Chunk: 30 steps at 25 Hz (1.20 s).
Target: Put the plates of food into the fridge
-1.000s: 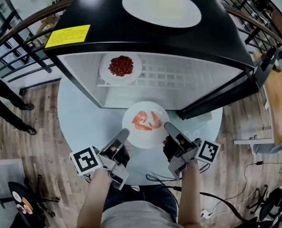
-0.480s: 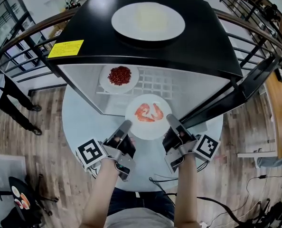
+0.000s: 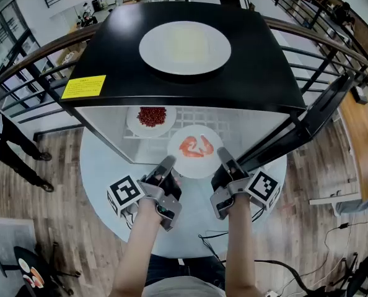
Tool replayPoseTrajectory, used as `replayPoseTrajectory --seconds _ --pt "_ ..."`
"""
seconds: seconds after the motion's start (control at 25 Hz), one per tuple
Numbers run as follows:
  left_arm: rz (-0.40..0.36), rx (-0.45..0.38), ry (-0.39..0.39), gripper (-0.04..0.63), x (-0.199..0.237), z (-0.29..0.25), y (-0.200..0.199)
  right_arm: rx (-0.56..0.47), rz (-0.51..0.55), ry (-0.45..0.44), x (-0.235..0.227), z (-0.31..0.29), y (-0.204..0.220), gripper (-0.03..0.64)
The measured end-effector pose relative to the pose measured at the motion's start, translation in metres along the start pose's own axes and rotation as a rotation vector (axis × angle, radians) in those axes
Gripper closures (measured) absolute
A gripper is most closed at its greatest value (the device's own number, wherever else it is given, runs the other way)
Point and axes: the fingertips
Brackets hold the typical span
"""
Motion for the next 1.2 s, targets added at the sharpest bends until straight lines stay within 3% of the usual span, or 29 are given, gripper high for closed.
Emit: replayPoseTrajectory --seconds 0.16,0.4,0.64,0.72,0.96,1.08,1.2 --pt "-0.001 0.009 0.007 0.577 0.001 -0.006 0.002 -0.040 0.086 0.039 -0.002 -0.002 -0.001 0.589" --pt "0.020 -0.005 0.009 0.577 0.001 -0.012 -0.001 -0.140 0.359 0.105 0.005 0.011 -0.014 0.555" --pt "0.022 -0.013 0.013 0.577 -0.002 -0.027 -0.004 -0.135 0.587 0.186 0.002 0.039 -0.005 0.555" --pt "0.028 -0.013 0.008 0.577 -0.003 -0.033 -0.003 -0.090 0.608 0.172 0.002 0.043 0.007 0.557" --pt "0.048 0.009 0.010 0.577 -0.006 -0.047 0.005 0.176 0.610 0.034 0.012 0.026 0.071 0.595" --pt "0.055 0.017 0.013 0.575 -0.006 -0.050 0.006 0.213 0.654 0.047 0.011 0.015 0.080 0.600" --pt "0.040 0.042 0.017 0.577 -0.007 -0.053 0.008 0.204 0.607 0.057 0.011 0.006 0.078 0.600"
Point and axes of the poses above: the fingertips, and each gripper's own axes: z backward along the fingers, x to its left, y out of its underside, and after that the axes turned 7 degrees about -x, right-handed
